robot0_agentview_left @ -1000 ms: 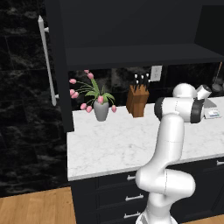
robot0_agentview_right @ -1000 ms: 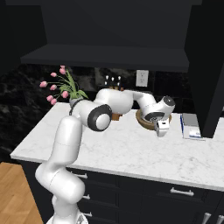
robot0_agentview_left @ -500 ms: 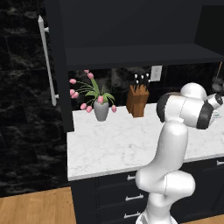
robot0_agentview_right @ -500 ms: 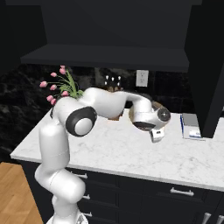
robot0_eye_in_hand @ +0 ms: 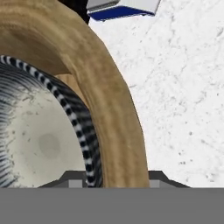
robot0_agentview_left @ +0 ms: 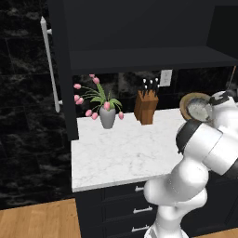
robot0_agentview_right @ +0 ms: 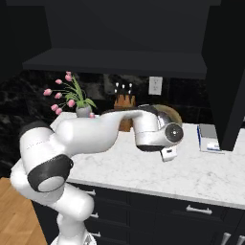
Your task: Pick up the bowls on the counter and stack them on top of one another in the open cabinet. Place the smaller bowl on top of the larger bowl.
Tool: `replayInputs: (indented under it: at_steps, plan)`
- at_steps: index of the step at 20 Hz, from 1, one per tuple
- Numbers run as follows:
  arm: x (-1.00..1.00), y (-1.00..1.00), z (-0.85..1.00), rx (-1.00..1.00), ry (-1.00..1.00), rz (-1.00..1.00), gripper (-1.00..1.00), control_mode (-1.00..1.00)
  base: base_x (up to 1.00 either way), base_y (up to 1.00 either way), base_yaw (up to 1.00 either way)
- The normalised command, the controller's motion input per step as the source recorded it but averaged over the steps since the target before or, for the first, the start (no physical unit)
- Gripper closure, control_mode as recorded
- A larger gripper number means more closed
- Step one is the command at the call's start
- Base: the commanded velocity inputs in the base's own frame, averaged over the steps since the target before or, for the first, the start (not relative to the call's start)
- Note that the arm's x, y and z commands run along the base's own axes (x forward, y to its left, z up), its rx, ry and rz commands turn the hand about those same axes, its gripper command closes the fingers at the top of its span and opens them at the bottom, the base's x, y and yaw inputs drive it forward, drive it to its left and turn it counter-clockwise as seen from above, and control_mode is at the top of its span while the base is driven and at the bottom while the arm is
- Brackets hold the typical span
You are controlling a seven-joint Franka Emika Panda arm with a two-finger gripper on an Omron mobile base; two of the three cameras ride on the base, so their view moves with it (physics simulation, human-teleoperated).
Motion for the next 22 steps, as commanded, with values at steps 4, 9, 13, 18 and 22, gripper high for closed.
replayInputs:
  at_steps: [4, 9, 13, 18, 22]
  plan:
    - [-0.86, 0.47, 0.84, 0.00, -0.11, 0.00, 1.00, -1.00, 0.00, 0.00, 0.00]
    - [-0.81, 0.62, 0.93, 0.00, -0.07, 0.00, 1.00, -1.00, 0.00, 0.00, 0.00]
    - [-0.73, 0.59, 0.92, 0.04, -0.04, 0.01, 1.00, -1.00, 0.00, 0.00, 0.00]
    - [-0.76, 0.40, 1.00, 0.11, -0.06, 0.05, 1.00, -1.00, 0.00, 0.00, 0.00]
    - [-0.60, 0.39, 1.00, 0.11, -0.03, 0.08, 1.00, -1.00, 0.00, 0.00, 0.00]
